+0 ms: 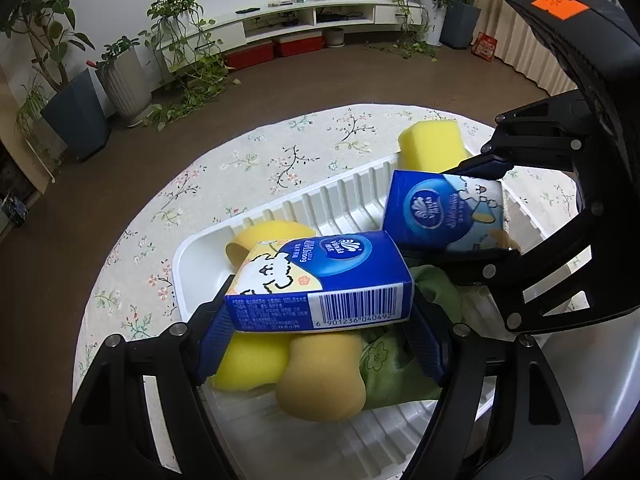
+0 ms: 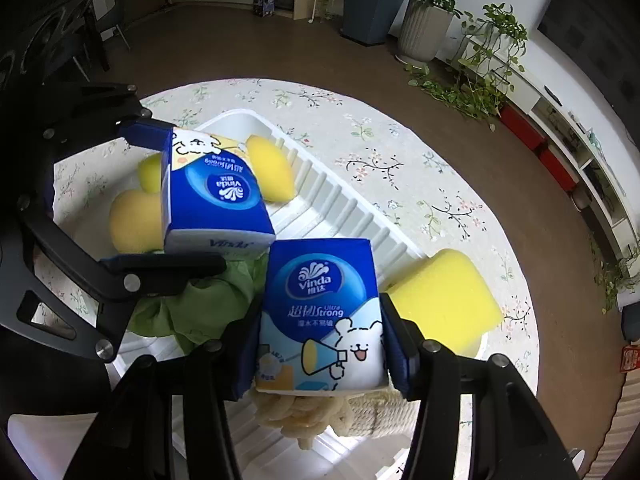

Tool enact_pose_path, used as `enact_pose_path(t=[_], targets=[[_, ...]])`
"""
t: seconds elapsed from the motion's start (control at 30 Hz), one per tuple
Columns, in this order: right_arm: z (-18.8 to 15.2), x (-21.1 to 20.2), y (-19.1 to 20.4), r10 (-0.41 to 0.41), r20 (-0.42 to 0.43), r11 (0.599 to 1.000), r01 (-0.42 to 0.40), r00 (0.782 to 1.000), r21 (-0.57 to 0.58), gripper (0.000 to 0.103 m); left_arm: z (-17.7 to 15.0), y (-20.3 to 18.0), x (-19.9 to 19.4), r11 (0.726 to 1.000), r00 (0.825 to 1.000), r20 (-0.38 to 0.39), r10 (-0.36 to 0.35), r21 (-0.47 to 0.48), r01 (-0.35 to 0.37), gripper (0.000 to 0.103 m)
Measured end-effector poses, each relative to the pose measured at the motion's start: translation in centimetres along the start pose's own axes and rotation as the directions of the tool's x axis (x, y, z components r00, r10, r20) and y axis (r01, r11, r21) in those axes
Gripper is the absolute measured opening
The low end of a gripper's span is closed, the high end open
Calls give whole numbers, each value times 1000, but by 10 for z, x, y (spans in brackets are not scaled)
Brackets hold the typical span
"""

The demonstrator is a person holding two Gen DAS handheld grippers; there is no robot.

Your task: Organize soft objects

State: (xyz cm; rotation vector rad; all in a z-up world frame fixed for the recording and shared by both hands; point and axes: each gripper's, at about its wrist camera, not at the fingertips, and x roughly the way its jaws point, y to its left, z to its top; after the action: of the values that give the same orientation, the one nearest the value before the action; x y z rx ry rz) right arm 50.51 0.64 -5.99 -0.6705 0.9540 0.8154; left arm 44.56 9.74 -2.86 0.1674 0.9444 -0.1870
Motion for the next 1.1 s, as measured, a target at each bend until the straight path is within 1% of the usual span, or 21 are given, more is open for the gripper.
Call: enact_pose_path(t=[0.03, 0.07, 0.13, 0.23, 0.33, 0.47, 0.6, 0.7, 0.73, 0.8, 0.87, 0.9, 0.93, 1.0, 1.03, 1.1], targets=[[0, -1, 0, -4, 1, 1000, 4, 1000, 0, 58, 0, 0, -2, 1000, 1000, 6, -4, -3, 4, 76], [-1, -1, 0, -5, -1, 1000, 5, 1000, 0, 59, -1, 1, -5, 1000, 1000, 15, -7, -11, 8, 80], [-3, -3, 1, -6, -4, 1000, 6, 1000, 7, 69, -1, 5, -11, 1000, 999, 33, -7, -26, 8, 88], [-6, -11, 2, -20, 12, 1000, 20, 1000, 3, 75, -2, 10, -22, 999, 998, 65, -1, -50, 4, 102], [-9, -23, 1, -24, 33, 1000, 23, 999, 11, 81, -3, 15, -35, 998, 996, 86, 13, -63, -8, 103], [-15, -37, -1, -34, 53, 999, 33, 998, 19, 83, -7, 20, -52, 996, 992, 122, 36, -84, -26, 103], [-24, -60, -4, -49, 89, 998, 45, 995, 41, 83, -18, 22, -78, 990, 982, 173, 70, -130, -48, 103], [-32, -75, -10, -61, 120, 996, 52, 991, 77, 84, -31, 23, -100, 982, 971, 216, 104, -177, -66, 103], [-37, -83, -12, -64, 136, 994, 51, 989, 97, 86, -38, 20, -110, 979, 965, 233, 123, -187, -80, 103], [-48, -100, -17, -68, 174, 990, 45, 982, 135, 90, -47, 16, -121, 973, 958, 236, 160, -200, -114, 103], [-63, -116, -21, -88, 206, 984, 53, 975, 171, 94, -62, 12, -139, 966, 944, 265, 196, -218, -140, 103], [-69, -123, -21, -95, 217, 981, 54, 971, 186, 95, -67, 11, -144, 963, 939, 272, 209, -227, -148, 103], [-80, -134, -22, -109, 233, 976, 59, 966, 211, 96, -75, 10, -154, 953, 933, 272, 235, -251, -167, 103], [-97, -147, -23, -135, 255, 965, 69, 957, 251, 99, -91, 6, -168, 944, 927, 279, 250, -284, -169, 103], [-111, -158, -21, -152, 277, 957, 71, 949, 280, 101, -98, 2, -175, 941, 923, 289, 253, -295, -166, 103], [-132, -170, -15, -161, 311, 946, 57, 937, 320, 103, -115, -6, -187, 926, 912, 296, 283, -332, -180, 103]])
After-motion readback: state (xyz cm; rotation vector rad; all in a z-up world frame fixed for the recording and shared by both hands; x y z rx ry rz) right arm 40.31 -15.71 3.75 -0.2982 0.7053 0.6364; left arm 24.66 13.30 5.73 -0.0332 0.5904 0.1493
